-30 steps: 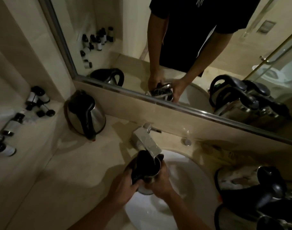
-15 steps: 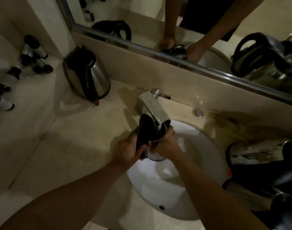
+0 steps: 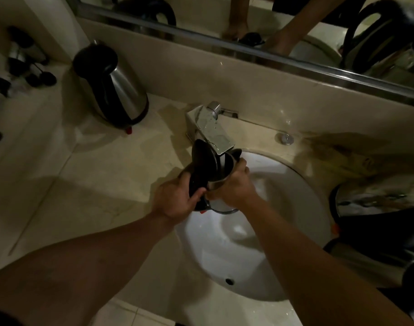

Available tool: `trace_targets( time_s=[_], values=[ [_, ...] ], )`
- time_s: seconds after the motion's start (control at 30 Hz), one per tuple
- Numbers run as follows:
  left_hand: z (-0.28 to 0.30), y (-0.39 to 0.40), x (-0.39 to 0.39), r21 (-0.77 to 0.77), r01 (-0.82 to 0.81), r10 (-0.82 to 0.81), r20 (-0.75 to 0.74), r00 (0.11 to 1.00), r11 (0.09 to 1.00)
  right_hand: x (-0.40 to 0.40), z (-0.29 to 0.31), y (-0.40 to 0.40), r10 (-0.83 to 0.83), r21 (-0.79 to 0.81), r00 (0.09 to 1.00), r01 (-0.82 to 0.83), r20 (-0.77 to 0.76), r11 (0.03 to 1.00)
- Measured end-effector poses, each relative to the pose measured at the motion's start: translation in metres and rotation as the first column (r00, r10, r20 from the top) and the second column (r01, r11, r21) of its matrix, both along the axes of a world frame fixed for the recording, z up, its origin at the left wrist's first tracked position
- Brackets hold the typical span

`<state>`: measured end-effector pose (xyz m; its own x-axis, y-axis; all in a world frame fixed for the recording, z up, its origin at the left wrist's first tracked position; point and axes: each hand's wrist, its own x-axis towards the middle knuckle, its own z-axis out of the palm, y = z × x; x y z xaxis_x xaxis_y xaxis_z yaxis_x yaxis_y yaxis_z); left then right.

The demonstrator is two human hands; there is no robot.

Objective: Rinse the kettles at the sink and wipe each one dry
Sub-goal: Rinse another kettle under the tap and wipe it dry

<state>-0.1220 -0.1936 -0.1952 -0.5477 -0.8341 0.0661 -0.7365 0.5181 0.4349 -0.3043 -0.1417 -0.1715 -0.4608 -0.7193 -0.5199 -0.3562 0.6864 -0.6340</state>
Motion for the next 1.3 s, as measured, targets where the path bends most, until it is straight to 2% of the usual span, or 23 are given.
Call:
trace_targets(
  time_s=[0.17,0.5,0.87,1.07,1.3],
  values=[
    [0.001,-0.003,-0.002,-0.057,0.024,-0.021,0.048,0.999,0.998,0.003,0.0,0.004,-0.024,-0.063,0.998,0.021,-0.051,0.998],
    [0.01,-0.001,-0.004,0.022,0.002,-0.004,0.059,0.998,1.0,0.002,0.002,0.007,-0.028,-0.061,0.999,0.026,-0.036,0.998],
    [-0.001,-0.002,-0.001,0.058,-0.013,0.013,0.004,1.0,0.998,0.002,0.004,0.007,-0.039,-0.063,0.998,0.036,-0.04,0.997],
    [-0.004,-0.003,-0.001,-0.029,0.006,-0.006,-0.006,1.0,1.0,0.001,-0.001,0.008,-0.002,-0.1,0.998,-0.005,-0.068,0.995],
    [-0.012,-0.008,0.002,-0.033,0.017,-0.018,-0.018,1.0,0.999,0.001,-0.006,0.007,-0.03,-0.102,0.999,0.025,-0.044,0.994]
  ],
)
